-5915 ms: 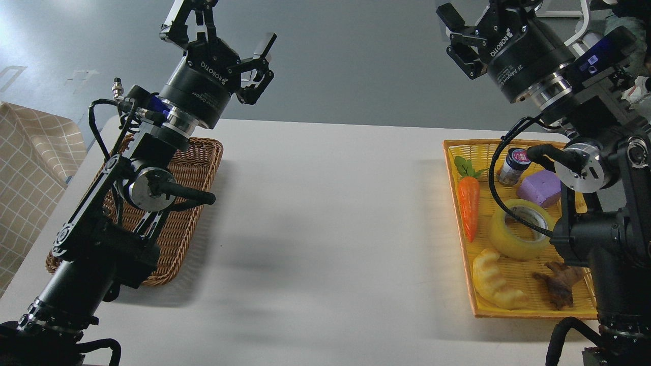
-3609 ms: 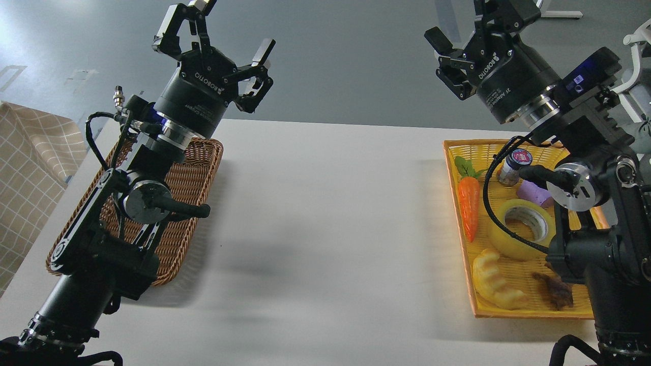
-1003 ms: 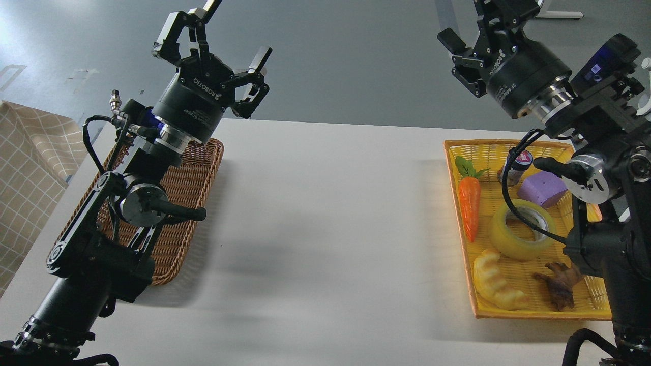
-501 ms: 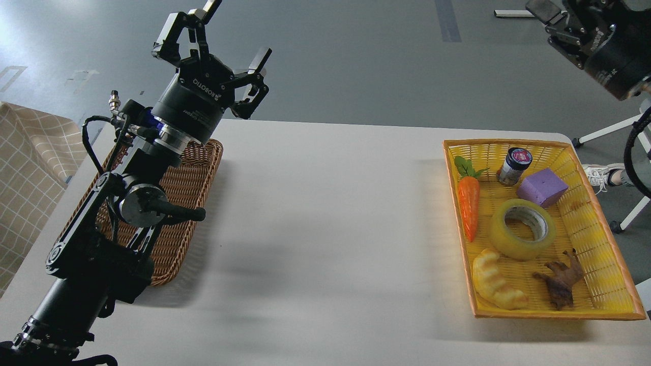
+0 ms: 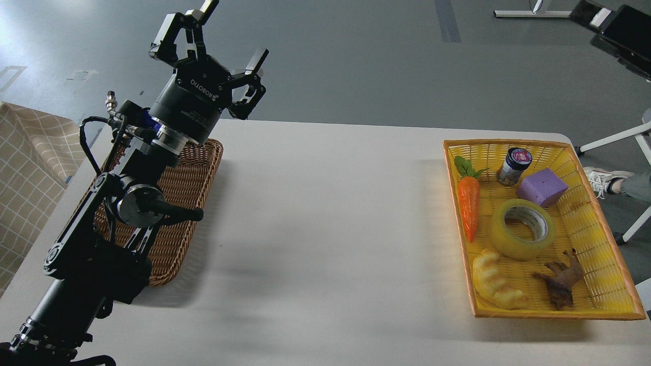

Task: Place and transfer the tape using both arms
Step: 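Lower the right gripper toward the yellow tape roll in the orange tray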

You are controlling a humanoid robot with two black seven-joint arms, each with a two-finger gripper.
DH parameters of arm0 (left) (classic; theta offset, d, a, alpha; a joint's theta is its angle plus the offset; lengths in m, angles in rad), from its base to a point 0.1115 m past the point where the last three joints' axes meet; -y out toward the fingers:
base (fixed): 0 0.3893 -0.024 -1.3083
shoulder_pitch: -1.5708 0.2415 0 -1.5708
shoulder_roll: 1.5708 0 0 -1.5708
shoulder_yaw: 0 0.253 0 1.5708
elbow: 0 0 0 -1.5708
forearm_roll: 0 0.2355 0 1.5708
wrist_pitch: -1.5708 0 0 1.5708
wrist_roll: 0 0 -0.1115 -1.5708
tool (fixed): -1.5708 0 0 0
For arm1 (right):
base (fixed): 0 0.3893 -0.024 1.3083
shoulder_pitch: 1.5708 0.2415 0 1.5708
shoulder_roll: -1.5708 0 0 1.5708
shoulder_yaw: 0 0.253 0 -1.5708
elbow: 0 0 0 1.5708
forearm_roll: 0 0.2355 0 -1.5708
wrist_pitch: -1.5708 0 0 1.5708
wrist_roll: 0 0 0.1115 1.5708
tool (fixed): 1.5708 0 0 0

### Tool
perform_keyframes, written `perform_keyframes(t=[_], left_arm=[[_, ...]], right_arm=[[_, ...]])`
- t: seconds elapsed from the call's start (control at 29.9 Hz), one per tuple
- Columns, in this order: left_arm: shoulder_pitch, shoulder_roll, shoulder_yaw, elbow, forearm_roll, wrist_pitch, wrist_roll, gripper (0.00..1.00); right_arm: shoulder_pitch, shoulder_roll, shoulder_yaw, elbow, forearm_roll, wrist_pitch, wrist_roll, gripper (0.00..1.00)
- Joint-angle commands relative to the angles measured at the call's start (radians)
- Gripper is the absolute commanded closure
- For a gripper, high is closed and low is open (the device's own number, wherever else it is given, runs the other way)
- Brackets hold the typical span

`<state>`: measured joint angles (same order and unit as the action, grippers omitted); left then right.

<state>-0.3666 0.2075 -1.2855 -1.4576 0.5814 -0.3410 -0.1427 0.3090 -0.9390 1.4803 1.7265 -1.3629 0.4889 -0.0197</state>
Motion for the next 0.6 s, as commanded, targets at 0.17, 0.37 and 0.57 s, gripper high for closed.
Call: perform_keyframes(t=[0.17,0.37,0.57], left_arm=[[-0.002,-0.010,0.008,0.000,0.001,0.007,0.002,0.02],[0.005,-0.011,0.009,0.002,0.000,0.008,0.002,0.02],[0.005,-0.016,0.008,0.003,0.000,0.010,0.000,0.02]], right_arm=[[-0.157,-0.075,-0.003,-0.001,-0.269,0.000,0.000,0.00],[-0.269,-0.035,-0.006,0.001,-0.409,0.000,0.000,0.00],[-0.310,0.032,-0.008,-0.010,-0.418,0.000,-0.002,0.00]])
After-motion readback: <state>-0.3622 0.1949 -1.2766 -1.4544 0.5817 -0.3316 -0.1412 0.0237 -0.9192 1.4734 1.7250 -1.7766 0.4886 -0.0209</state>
